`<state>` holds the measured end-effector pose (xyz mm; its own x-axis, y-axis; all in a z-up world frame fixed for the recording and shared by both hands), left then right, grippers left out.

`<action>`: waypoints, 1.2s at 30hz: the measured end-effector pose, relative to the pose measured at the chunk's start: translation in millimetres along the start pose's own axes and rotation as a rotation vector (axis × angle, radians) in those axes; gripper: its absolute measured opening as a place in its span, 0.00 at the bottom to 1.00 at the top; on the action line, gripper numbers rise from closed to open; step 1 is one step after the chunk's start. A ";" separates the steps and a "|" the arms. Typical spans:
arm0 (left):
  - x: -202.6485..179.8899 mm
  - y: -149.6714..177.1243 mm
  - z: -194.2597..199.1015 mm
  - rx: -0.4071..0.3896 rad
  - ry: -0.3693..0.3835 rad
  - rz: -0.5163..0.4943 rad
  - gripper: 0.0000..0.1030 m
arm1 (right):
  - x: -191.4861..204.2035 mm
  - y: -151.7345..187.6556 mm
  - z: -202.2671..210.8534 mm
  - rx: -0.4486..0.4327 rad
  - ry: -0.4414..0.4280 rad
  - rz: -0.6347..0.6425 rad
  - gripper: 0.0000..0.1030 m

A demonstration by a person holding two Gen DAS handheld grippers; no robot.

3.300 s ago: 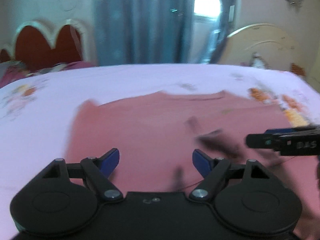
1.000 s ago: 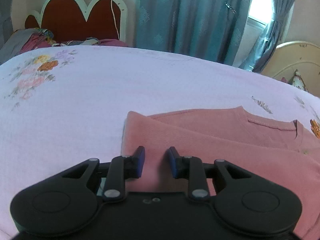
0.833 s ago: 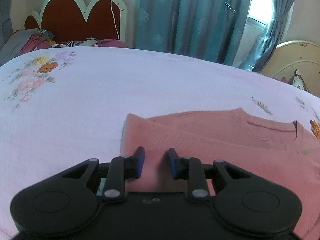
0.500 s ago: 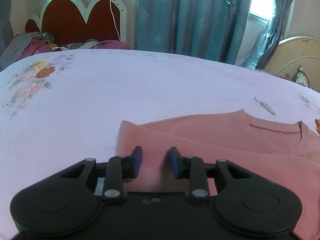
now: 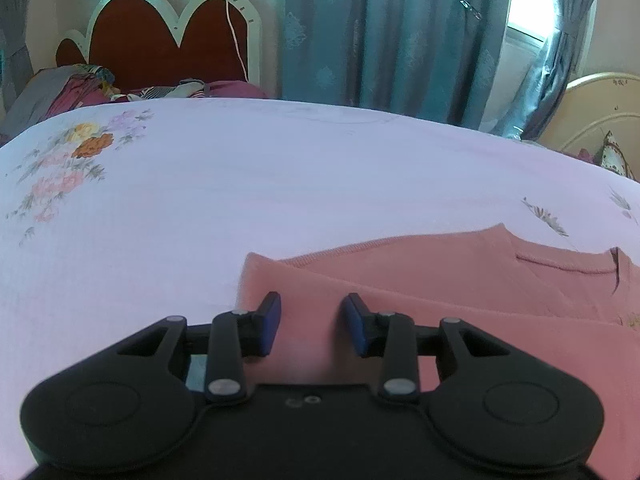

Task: Fold small clothes

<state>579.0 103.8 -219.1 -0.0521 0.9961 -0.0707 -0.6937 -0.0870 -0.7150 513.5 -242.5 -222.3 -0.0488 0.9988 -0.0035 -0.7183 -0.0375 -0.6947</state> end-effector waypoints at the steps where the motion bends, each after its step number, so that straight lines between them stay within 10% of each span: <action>1: -0.4 -0.2 0.2 0.000 -0.004 -0.005 0.36 | -1.0 -1.0 0.9 0.007 0.000 -0.011 0.28; 17: -32.4 72.1 97.4 -0.012 0.056 -0.090 0.34 | 35.1 40.5 72.6 0.004 -0.124 0.057 0.28; 31: -25.7 89.3 97.4 0.043 0.003 -0.081 0.36 | 13.4 59.2 69.4 0.025 -0.117 0.035 0.28; 36: -27.4 91.6 117.5 0.048 -0.010 -0.026 0.57 | 2.2 57.7 92.1 0.020 -0.211 -0.064 0.28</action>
<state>432.5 69.9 -200.9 -0.0410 0.9981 -0.0453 -0.7283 -0.0609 -0.6826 408.0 -245.3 -196.2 -0.1458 0.9704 0.1924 -0.7383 0.0227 -0.6741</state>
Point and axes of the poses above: each gripper's, at about its wrist camera, not at the fingertips, and z roughly against the way its jaws point, x to its left, y to its underside, the point moved 9 cm from there along -z, roughly the way its jaws point, and after that the axes turned 4 degrees about y, right-handed, at the moved point
